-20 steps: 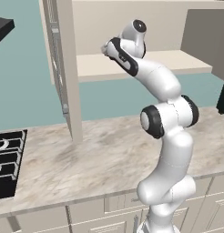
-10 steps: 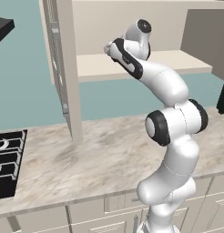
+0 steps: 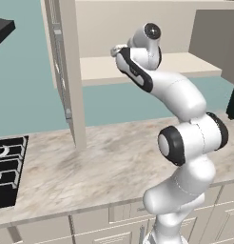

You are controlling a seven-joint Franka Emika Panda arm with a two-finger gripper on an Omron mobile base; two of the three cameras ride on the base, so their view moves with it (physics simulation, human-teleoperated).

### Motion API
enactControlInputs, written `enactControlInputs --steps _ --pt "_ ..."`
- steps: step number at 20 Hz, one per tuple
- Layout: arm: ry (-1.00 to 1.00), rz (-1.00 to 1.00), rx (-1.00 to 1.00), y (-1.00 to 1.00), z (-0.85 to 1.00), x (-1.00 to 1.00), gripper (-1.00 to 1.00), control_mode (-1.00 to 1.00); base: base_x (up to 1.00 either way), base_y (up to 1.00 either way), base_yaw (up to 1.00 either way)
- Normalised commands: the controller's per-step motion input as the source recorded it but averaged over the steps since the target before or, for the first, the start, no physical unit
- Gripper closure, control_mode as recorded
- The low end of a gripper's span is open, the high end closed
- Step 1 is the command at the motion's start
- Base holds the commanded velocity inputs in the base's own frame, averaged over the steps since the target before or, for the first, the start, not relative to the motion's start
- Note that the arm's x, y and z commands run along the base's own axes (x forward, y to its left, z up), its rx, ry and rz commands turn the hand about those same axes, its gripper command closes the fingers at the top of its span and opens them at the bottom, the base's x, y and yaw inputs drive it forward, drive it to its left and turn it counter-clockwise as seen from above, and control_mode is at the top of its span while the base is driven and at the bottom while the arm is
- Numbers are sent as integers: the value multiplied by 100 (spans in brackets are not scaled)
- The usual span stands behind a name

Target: Locate and retrieve the bar soap and dish brush from the cabinet. Place them next to the sink.

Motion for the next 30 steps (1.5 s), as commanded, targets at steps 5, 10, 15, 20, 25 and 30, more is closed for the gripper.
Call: enactControlInputs --steps 5,10,15,20,25,30 --pt "7 -9 -4 -10 17 -47 100 -100 0 0 0" --pt "3 -6 0 -40 -5 -63 100 -100 0 0 0" --pt "0 -5 0 -45 -3 -75 100 -100 0 0 0" --pt "4 -1 0 -34 -11 -97 100 -100 0 0 0" --pt "3 0 0 -29 -11 -100 100 -100 0 0 0" --pt "4 1 0 -15 -7 -100 100 -100 0 0 0"
